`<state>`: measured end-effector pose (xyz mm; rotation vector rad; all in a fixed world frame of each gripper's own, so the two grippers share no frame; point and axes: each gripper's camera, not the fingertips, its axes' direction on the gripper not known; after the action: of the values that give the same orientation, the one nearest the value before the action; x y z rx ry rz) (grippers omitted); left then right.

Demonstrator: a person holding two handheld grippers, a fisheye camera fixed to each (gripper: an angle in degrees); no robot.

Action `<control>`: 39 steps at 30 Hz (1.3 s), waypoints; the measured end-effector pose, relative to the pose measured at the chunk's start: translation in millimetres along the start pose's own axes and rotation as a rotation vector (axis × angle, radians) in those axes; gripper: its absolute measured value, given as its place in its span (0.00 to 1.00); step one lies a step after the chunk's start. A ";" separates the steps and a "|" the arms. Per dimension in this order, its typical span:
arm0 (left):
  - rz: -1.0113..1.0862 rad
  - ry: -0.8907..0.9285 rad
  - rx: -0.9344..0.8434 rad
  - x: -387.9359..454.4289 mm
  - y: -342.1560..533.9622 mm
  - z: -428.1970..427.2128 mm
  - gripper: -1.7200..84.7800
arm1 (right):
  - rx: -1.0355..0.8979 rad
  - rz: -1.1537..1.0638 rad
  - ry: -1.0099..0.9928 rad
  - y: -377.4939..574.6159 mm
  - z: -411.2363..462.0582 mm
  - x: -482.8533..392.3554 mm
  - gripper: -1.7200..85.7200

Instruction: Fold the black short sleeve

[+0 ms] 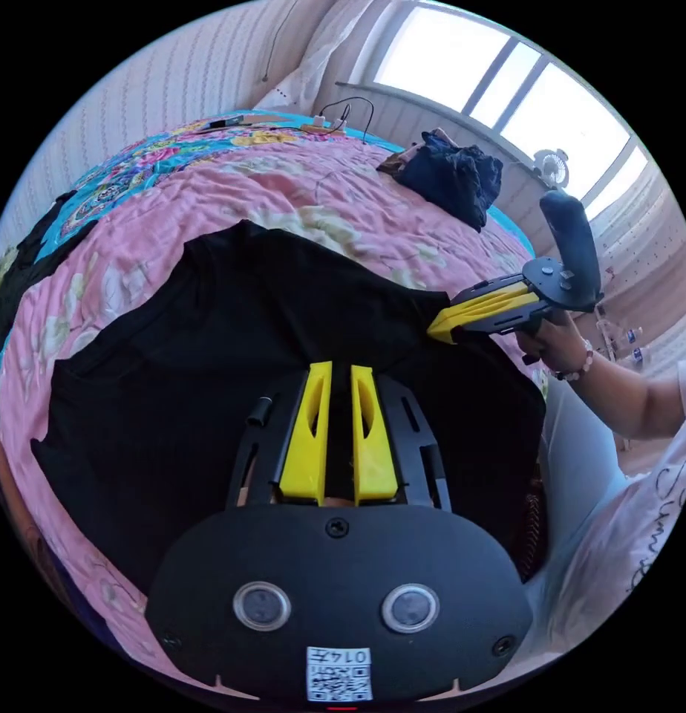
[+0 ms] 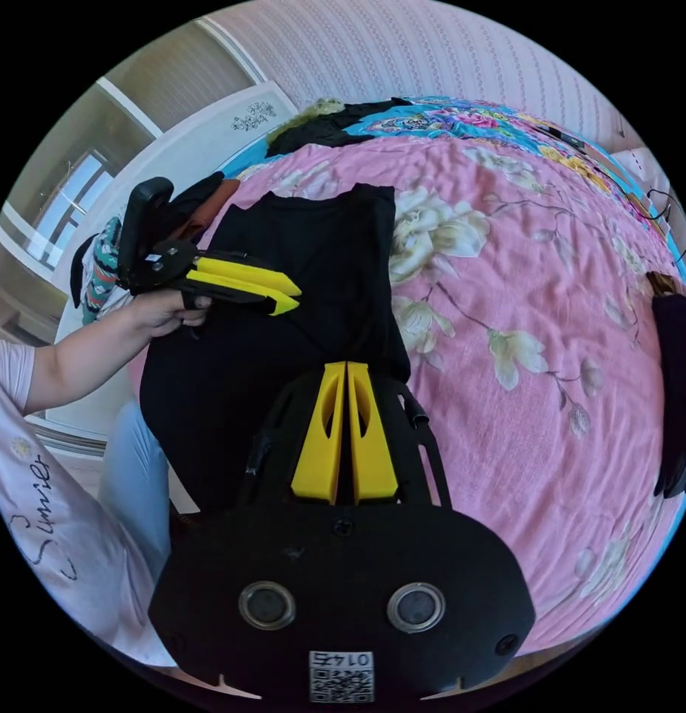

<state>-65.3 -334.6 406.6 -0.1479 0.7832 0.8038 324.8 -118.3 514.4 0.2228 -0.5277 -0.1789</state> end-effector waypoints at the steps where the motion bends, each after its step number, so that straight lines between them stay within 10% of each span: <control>1: -0.022 -0.006 0.029 -2.3 4.7 -7.8 0.08 | 0.015 -0.018 0.004 -2.5 -5.1 -1.1 0.02; 11: -0.438 -0.244 0.235 -105.2 110.9 -118.7 0.08 | 0.083 0.065 -0.012 -145.6 21.7 54.4 0.19; 18: -0.617 -0.145 0.264 -156.7 151.4 -127.6 0.14 | 0.074 0.112 0.016 -174.6 18.6 85.9 0.04; 39: -0.425 -0.134 0.403 -93.9 223.2 -221.5 0.01 | 0.301 0.106 -0.232 -133.8 -160.9 109.3 0.02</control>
<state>-388.1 -322.6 348.7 0.0984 0.7380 0.2420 485.8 -245.0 397.0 0.4699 -0.7957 -0.0199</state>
